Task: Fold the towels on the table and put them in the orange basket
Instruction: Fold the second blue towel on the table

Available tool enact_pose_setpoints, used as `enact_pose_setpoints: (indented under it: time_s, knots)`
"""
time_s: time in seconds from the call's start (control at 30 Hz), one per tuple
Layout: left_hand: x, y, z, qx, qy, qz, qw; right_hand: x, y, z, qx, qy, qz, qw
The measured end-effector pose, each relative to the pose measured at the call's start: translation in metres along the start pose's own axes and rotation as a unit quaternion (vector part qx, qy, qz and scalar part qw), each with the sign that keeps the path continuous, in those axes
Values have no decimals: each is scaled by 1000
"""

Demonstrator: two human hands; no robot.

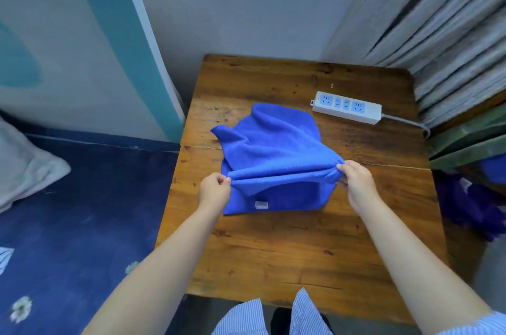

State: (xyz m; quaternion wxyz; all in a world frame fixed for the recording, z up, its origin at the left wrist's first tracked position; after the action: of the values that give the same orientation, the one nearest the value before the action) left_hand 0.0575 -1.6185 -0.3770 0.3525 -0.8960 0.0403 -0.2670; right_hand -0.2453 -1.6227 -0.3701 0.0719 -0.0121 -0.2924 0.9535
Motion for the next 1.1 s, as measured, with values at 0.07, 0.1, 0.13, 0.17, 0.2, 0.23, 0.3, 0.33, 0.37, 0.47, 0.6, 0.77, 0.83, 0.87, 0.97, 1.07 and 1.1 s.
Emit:
enact_pose_setpoints:
  time_s: [0.07,0.1,0.13,0.17,0.2,0.23,0.3,0.33,0.37,0.47,0.6,0.77,0.83,0.87,0.97,1.07,1.1]
  knots:
    - [8,-6,-3,-5,-17,-15,1000,-6,-10,4,21,-72,-2,997]
    - [13,-8,-2,-10,-23,-21,999,-12,-13,7,43,-142,-7,989]
    - [17,-10,1,-13,-27,-26,999,-19,-17,11,71,-220,-27,972]
    - [24,-14,3,-21,-20,-31,999,-32,-24,19,127,-297,-59,944]
    - [30,-17,7,-30,-14,-35,999,-54,-32,29,206,-369,-65,904]
    - [36,-20,11,-42,-4,-38,998,-81,-39,34,282,-423,-35,860]
    - [46,-24,20,-55,19,-42,997,-139,-45,14,353,-556,119,743]
    - [50,-25,25,-54,28,-45,997,-161,-45,-6,322,-607,217,694]
    - [54,-26,29,-52,34,-49,997,-170,-45,-24,266,-624,289,676]
    - [60,-26,42,-38,24,-56,997,-160,-44,-49,197,-574,322,727]
    - [53,-25,56,-13,27,-40,999,-124,-35,-44,245,-526,147,801]
    - [45,-25,67,3,38,-23,999,-124,-13,-21,236,-554,15,798]
    - [46,-24,67,3,49,-24,999,-141,-1,-28,189,-622,81,755]
    - [48,-23,68,3,53,-26,998,-146,6,-33,173,-658,111,725]
    - [50,-20,66,6,59,-29,998,-143,4,-35,202,-734,95,641]
    - [50,-16,65,3,63,-30,998,-126,-16,-36,247,-774,32,583]
    - [49,-16,65,4,62,-28,998,-119,-24,-45,243,-776,35,581]
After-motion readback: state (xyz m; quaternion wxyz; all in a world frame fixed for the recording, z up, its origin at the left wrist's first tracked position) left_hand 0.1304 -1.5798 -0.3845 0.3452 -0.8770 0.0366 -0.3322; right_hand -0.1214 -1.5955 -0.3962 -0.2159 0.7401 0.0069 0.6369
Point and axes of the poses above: each hand's wrist, its own y-axis towards the middle knuckle, its own x-axis out of the back of the hand, z = x × y, the point moved 7 cm from there along y, towards the middle knuckle, and after that the axes turned 15 degrees about z, right-handed, at the moved point
